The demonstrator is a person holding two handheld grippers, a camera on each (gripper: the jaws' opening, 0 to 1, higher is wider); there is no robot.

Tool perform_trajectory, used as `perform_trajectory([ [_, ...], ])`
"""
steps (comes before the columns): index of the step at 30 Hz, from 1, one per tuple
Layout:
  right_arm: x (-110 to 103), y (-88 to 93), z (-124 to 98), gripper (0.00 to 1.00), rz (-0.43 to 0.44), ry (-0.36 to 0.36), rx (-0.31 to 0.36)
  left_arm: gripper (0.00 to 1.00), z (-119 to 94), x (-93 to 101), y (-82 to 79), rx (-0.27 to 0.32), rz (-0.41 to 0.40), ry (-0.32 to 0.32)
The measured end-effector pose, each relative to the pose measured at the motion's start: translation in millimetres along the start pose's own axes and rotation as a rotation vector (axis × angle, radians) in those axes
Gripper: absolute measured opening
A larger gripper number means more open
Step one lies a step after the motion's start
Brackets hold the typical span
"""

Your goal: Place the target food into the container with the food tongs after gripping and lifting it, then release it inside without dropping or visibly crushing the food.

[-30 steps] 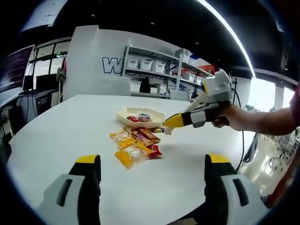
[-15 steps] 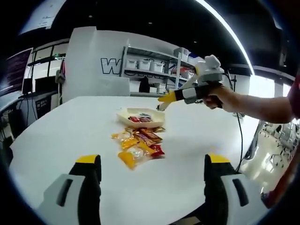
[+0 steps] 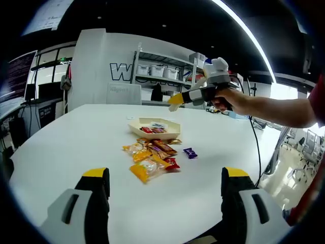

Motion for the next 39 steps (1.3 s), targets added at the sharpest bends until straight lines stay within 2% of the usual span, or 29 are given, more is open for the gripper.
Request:
perform_trajectory([
  [7, -5.4, 14.6, -2.1, 0.2, 0.037, -0.031, -0.025, 0.89, -2.5, -3.9, 0.1, 0.006, -0.007, -0.008],
  [11, -17.8, 42.4, -8.6, 0.2, 0.082, -0.069, -0.034, 0.88, -2.7, -4.8, 1.3, 0.0, -0.005, -0.01],
  [12, -21.2, 51.6, -9.4, 0.2, 0.073, -0.094, -0.039, 0.88, -2.7, -4.9, 1.2, 0.001, -0.006, -0.01],
  [15, -27.7, 67.1, -13.3, 0.21, 0.044, -0.103, -0.063, 0.88, -4.6, -3.7, 0.8, 0.006, -0.012, -0.005],
  [21, -26.5, 86.3, -19.4, 0.21, 0.1, -0.122, -0.092, 0.88, -8.5, -5.5, 0.9, 0.004, -0.007, -0.018],
  [25, -28.4, 97.7, -18.5, 0.22, 0.103, -0.128, -0.116, 0.88, -11.1, -3.5, -2.3, 0.01, -0.001, -0.018],
  [28, -28.8, 101.9, -18.8, 0.22, 0.104, -0.114, -0.119, 0.88, -11.9, -2.3, -3.7, 0.012, 0.005, -0.02],
  [30, -31.7, 106.4, -18.5, 0.22, 0.135, -0.125, -0.13, 0.88, -12.7, -1.6, -4.5, 0.014, 0.005, -0.019],
  [32, -34.1, 111.0, -18.9, 0.22, 0.11, -0.118, -0.142, 0.88, -13.5, 0.0, -4.9, 0.014, 0.008, -0.015],
  [34, -36.5, 112.4, -21.8, 0.22, 0.129, -0.125, -0.133, 0.88, -14.1, 2.3, -5.2, 0.011, 0.014, -0.013],
  [39, -41.5, 110.2, -29.3, 0.22, 0.115, -0.123, -0.116, 0.88, -15.8, 5.2, -9.2, 0.017, 0.023, -0.006],
])
Point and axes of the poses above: the point that each gripper's makers call its tool centre point, and the gripper's own axes: z roughly forward along the fingers, x roughly to its right, y roughly out of its underside, the point moved 9 cm from there along -z, roughly backward along the fingers, and after that the axes turned 9 degrees about -y, right-handed, at the moved point
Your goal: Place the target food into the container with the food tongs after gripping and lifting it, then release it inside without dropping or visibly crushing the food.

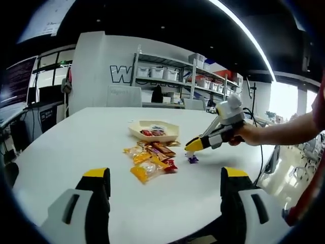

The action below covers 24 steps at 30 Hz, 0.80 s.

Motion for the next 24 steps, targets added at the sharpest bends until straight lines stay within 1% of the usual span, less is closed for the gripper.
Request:
perform_trajectory([
  [4, -5.2, -3.6, -6.0, 0.23, -0.009, -0.021, 0.011, 0.88, -0.7, 0.4, -1.3, 0.007, -0.002, 0.0],
  [8, -9.0, -0.5, -10.0, 0.24, -0.107, -0.004, -0.018, 0.88, 0.4, 2.0, 1.6, -0.003, -0.002, -0.002],
  [9, -9.1, 2.1, -9.3, 0.24, -0.121, -0.003, -0.03, 0.88, 0.8, 2.5, 1.7, -0.004, -0.001, -0.001],
  [10, -7.6, 8.5, -8.1, 0.24, -0.142, 0.009, -0.073, 0.87, 1.8, 4.0, 1.5, -0.004, 0.001, 0.002],
  [11, -6.9, 12.4, -6.6, 0.24, -0.154, 0.011, -0.09, 0.87, 2.4, 5.1, 1.1, -0.004, 0.002, 0.004],
  [12, -7.6, 13.7, -5.2, 0.24, -0.166, 0.002, -0.07, 0.87, 2.9, 6.4, 0.6, -0.004, 0.005, 0.006],
  [13, -7.9, 12.9, -6.4, 0.24, -0.176, -0.007, -0.036, 0.87, 3.4, 8.0, 0.0, -0.003, 0.01, 0.008],
  [15, -6.3, 13.0, -6.5, 0.23, -0.156, -0.006, -0.042, 0.87, 3.7, 9.5, 0.0, -0.005, 0.014, 0.013],
  [17, -6.1, 12.7, -6.2, 0.23, -0.162, -0.015, -0.045, 0.88, 4.8, 9.7, 1.0, -0.01, 0.014, 0.012],
  [20, -4.5, 10.2, -4.9, 0.21, -0.17, -0.025, -0.073, 0.88, 5.8, 9.2, 1.6, -0.012, 0.016, 0.006],
  [21, -4.4, 9.7, -4.5, 0.2, -0.199, -0.024, -0.095, 0.88, 6.1, 9.1, 1.3, -0.01, 0.014, 0.004],
  [23, -4.7, 7.1, -3.2, 0.18, -0.18, -0.002, -0.114, 0.87, 6.6, 10.4, 1.0, -0.008, 0.015, 0.004],
  [24, -4.8, 6.2, -2.3, 0.17, -0.19, 0.002, -0.123, 0.87, 7.0, 11.0, 1.3, -0.01, 0.017, 0.004],
])
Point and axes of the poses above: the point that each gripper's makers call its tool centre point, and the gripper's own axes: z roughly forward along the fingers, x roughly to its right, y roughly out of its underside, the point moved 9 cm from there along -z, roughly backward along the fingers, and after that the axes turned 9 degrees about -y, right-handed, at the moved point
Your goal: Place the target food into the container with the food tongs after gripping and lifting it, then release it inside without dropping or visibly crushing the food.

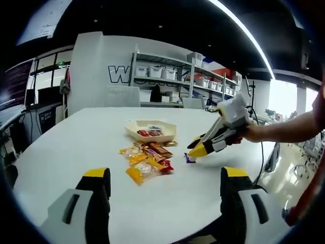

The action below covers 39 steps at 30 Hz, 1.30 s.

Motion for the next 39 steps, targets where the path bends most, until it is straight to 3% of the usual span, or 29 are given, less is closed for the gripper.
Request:
perform_trajectory([
  [3, 2.2, -0.9, 1.1, 0.15, 0.02, 0.016, 0.002, 0.87, 1.3, 1.8, 1.8, -0.012, 0.015, 0.0],
  [6, 9.8, 0.1, -1.5, 0.15, 0.18, 0.012, 0.051, 0.87, 1.3, 2.7, 2.6, -0.02, 0.023, 0.005],
  [9, 17.8, -1.1, -10.2, 0.16, 0.225, 0.016, 0.11, 0.87, 0.7, 2.1, 2.9, -0.02, 0.019, 0.004],
  [15, 24.4, -11.2, -27.8, 0.17, 0.225, 0.039, 0.162, 0.87, -0.2, -0.4, -0.2, -0.002, 0.0, 0.002],
  [22, 26.8, -35.4, -38.1, 0.17, 0.196, 0.059, 0.207, 0.88, 2.3, 2.3, 1.6, -0.007, 0.007, 0.011],
  [39, 67.4, -118.3, -36.8, 0.18, 0.116, 0.101, 0.261, 0.88, 3.8, -0.3, 0.8, -0.009, 0.006, 0.016],
])
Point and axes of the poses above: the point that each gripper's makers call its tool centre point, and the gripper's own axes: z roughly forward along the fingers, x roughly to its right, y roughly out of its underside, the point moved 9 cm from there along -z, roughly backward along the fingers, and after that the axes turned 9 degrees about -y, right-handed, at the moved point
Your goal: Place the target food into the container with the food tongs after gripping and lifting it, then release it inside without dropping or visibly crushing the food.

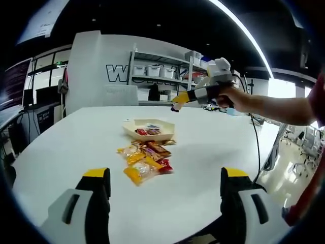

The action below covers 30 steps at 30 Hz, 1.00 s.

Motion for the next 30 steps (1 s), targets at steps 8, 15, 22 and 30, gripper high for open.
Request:
perform_trajectory([
  [8, 3.2, -17.7, 12.5, 0.18, -0.04, 0.015, 0.006, 0.88, -1.2, -3.6, -1.4, 0.001, 0.001, -0.005],
  [15, 25.2, -27.9, 28.2, 0.19, -0.055, 0.069, -0.02, 0.88, -1.3, -5.9, -10.3, 0.012, 0.003, -0.008],
  [22, 34.1, -39.4, 26.5, 0.2, -0.019, 0.085, 0.016, 0.88, -0.4, -9.1, -11.8, 0.015, 0.002, -0.017],
  [30, 27.7, -34.1, 19.2, 0.21, -0.03, 0.07, 0.006, 0.88, -1.9, -8.6, -9.3, 0.013, 0.001, -0.019],
])
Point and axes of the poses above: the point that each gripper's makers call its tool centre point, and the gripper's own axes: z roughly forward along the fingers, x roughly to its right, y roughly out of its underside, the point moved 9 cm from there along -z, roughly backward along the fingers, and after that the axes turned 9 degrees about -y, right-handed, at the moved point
